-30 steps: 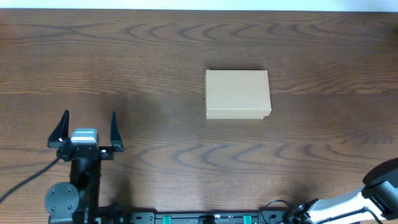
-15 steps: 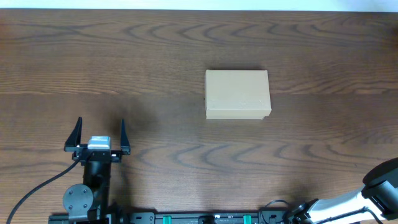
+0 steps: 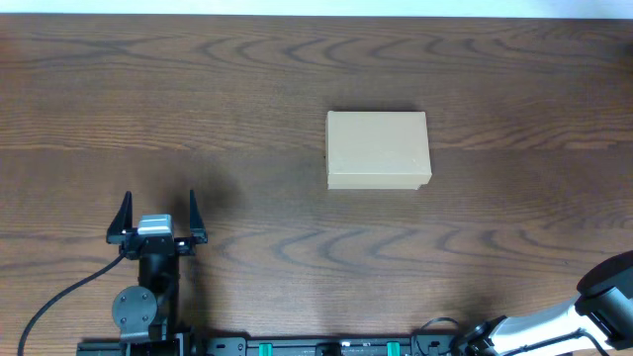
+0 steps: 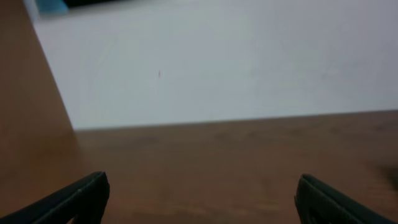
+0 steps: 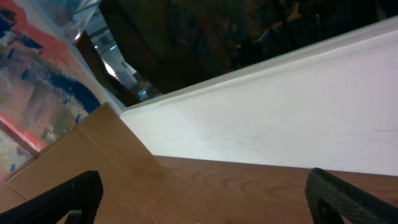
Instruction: Pack container
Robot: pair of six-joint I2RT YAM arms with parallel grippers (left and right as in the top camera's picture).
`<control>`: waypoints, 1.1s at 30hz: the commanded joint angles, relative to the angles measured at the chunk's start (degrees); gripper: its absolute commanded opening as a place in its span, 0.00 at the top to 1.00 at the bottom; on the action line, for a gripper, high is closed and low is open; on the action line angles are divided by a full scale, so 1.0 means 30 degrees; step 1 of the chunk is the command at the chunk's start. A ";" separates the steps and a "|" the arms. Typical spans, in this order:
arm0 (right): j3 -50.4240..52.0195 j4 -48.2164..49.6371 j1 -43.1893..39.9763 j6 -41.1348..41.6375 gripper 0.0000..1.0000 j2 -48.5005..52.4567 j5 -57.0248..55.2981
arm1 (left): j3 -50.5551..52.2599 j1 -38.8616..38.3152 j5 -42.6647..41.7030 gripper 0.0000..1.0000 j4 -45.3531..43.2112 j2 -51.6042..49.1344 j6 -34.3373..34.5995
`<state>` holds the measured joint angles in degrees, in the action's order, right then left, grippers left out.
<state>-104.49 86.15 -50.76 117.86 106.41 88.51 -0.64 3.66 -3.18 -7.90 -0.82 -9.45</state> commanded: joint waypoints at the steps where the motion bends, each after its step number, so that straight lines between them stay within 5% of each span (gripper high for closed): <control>1: -0.0248 0.0073 -0.0197 -0.0160 0.01 -0.0503 0.0284 | 0.0146 0.0117 0.0845 0.05 0.0291 0.0211 0.1005; 14: -0.0248 0.0073 -0.0197 -0.0160 0.01 -0.0503 0.0284 | 0.0138 0.0117 0.1071 0.05 0.4138 0.0211 0.1683; 33: -0.0248 0.0073 -0.0197 -0.0160 0.01 -0.0503 0.0284 | 0.0138 0.0117 0.1107 0.05 0.4102 0.0211 0.1654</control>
<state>-104.49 86.13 -50.76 117.86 106.43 88.51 -0.78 3.66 0.01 1.08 -0.69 -4.71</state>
